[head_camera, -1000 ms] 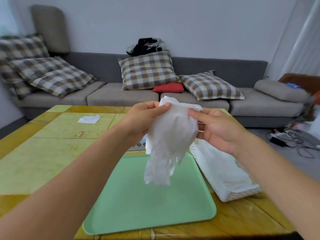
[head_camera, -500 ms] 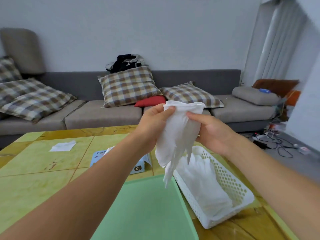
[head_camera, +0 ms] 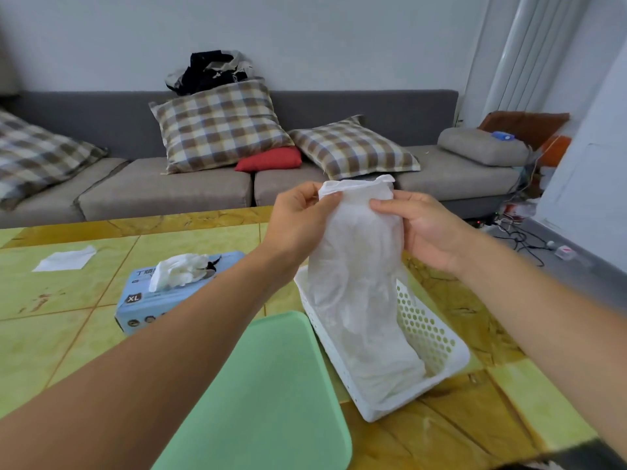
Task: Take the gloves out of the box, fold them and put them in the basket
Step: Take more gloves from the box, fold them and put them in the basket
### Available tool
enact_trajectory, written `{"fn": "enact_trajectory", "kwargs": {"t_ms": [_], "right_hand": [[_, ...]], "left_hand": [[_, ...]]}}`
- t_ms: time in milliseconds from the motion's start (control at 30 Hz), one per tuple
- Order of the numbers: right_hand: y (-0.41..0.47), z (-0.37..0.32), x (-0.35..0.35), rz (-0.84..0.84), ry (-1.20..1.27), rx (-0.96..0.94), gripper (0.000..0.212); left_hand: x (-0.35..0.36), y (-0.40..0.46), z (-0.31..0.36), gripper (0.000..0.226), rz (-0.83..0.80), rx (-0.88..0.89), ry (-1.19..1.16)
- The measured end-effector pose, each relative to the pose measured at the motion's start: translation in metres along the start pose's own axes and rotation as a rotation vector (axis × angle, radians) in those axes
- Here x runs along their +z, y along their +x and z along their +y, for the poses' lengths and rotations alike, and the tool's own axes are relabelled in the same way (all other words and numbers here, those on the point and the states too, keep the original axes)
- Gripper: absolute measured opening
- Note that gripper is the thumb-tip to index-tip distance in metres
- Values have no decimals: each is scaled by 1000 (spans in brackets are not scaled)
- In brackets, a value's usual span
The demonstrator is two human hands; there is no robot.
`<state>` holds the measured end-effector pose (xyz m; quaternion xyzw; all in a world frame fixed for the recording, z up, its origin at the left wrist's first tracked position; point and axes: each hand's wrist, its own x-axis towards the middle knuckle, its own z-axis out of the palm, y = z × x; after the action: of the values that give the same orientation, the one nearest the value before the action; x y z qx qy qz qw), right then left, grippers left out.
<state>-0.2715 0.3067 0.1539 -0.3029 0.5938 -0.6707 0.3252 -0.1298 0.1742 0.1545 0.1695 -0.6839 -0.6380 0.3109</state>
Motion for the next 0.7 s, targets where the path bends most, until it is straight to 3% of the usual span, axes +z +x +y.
{"fn": "enact_trajectory", "kwargs": {"t_ms": [167, 333, 467, 633, 700], "right_hand": [[17, 11, -17, 34, -8, -34, 39], [25, 9, -26, -60, 33, -9, 36], [47, 0, -25, -28, -54, 23, 31], [68, -19, -25, 4, 18, -101, 40], [64, -18, -31, 15, 15, -166, 43]], "left_hand": [[8, 19, -17, 18, 14, -31, -51], [14, 29, -20, 19, -18, -117, -157], [17, 50, -18, 21, 50, -172, -54], [18, 72, -1, 34, 53, 2, -29], [17, 65, 0, 28, 9, 116, -28]]}}
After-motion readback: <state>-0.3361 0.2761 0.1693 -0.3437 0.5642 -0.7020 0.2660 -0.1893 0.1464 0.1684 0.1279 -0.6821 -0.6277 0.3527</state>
